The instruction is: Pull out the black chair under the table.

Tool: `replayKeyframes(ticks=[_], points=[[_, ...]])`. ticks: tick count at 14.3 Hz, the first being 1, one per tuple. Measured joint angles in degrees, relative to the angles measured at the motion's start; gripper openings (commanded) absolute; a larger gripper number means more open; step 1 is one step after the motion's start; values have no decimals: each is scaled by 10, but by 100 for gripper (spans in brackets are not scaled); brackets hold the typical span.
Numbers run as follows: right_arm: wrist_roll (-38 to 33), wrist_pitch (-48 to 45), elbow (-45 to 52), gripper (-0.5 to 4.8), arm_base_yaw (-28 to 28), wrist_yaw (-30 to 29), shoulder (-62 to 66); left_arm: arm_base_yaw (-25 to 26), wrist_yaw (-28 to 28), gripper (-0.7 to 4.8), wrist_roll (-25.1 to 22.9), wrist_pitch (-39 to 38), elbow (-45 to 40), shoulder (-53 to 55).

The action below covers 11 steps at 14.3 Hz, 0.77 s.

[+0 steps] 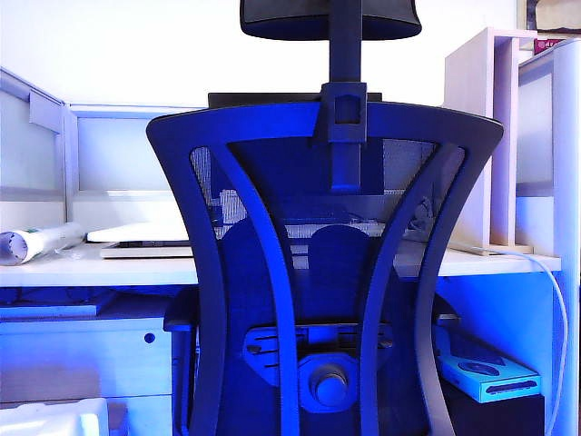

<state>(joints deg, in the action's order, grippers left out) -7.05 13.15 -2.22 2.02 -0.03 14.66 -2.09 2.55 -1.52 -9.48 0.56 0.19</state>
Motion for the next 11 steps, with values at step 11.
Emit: replayKeyframes(ticks=[11], points=[[0,0,0,-6,0,0,0,0,-31,-5,0,0,0,0]])
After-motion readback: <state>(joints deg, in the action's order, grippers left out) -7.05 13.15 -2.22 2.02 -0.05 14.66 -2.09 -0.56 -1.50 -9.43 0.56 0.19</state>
